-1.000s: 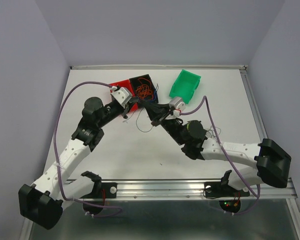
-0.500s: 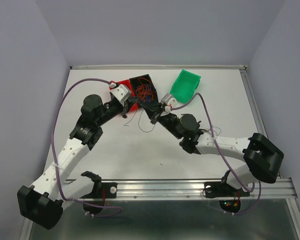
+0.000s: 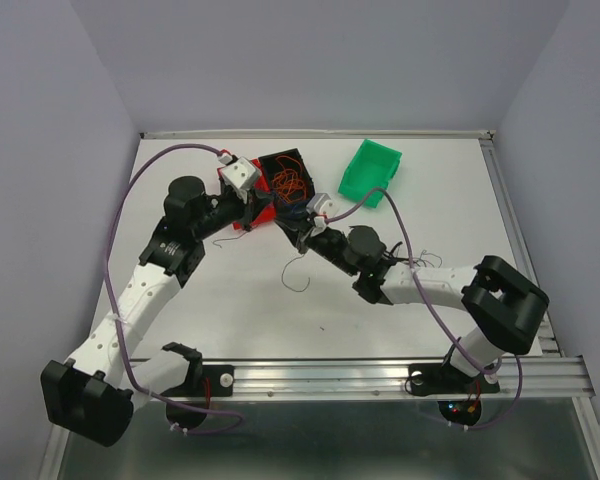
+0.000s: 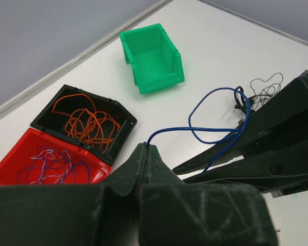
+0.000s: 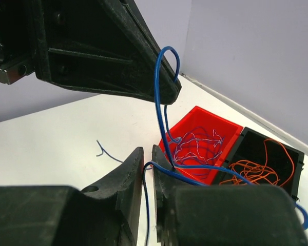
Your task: Untangle the cables
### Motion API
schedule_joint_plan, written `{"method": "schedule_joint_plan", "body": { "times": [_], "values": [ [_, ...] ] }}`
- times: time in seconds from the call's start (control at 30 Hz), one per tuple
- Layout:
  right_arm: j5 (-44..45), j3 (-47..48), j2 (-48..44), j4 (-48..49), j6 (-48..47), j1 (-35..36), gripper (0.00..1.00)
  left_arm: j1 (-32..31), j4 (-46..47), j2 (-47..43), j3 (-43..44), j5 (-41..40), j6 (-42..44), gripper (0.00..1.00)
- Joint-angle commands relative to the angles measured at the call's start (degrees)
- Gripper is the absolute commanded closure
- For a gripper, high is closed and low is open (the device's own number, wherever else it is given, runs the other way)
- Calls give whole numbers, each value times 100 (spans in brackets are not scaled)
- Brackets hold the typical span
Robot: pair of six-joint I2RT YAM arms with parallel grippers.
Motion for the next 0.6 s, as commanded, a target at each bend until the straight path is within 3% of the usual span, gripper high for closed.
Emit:
{"method": "schedule_joint_plan", "body": {
  "times": [0.0, 0.17, 0.57],
  "values": [
    [-3, 153, 71, 412, -121, -34, 82, 42, -55, 32, 374, 396, -53, 100],
    [147, 197, 167, 447, -147, -52, 71, 69, -249, 120, 471, 625, -36, 100],
    [569, 214, 291, 667, -261, -69, 60, 95, -469, 287, 611, 757, 26, 100]
  ]
}}
